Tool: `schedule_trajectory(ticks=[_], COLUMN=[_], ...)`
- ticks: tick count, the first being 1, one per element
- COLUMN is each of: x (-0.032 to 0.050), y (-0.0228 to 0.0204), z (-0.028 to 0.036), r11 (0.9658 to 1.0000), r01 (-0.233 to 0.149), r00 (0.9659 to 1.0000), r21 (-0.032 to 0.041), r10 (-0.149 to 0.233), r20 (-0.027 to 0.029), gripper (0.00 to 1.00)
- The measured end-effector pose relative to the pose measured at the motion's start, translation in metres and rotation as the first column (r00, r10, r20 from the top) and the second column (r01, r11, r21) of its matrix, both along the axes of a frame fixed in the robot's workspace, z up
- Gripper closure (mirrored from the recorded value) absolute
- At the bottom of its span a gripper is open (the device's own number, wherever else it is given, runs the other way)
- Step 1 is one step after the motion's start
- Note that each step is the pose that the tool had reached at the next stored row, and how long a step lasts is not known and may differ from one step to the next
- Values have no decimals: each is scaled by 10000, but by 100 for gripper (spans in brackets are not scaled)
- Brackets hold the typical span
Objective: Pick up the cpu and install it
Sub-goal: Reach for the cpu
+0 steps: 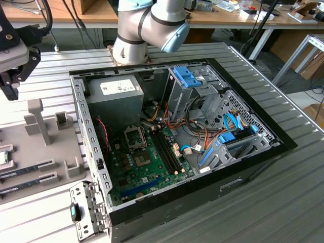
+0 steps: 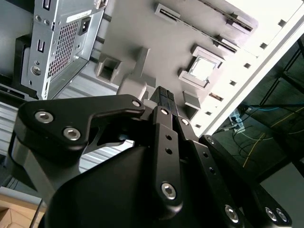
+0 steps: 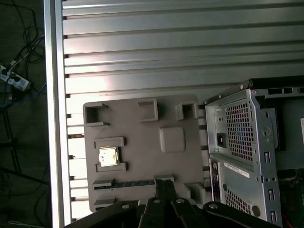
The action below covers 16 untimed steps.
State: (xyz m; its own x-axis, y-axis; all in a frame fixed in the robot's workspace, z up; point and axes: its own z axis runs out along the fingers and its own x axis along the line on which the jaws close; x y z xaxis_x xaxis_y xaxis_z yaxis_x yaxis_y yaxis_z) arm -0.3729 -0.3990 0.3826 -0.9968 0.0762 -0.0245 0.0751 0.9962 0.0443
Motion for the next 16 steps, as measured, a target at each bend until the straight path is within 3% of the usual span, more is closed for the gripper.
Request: schedule_trajectory(ticks=[16], x=[-85], y=[0], z=[-10], r11=[10000], r01=[-1], r00=[10000], r21=[0], r10=[1], r20=[0], gripper=[89])
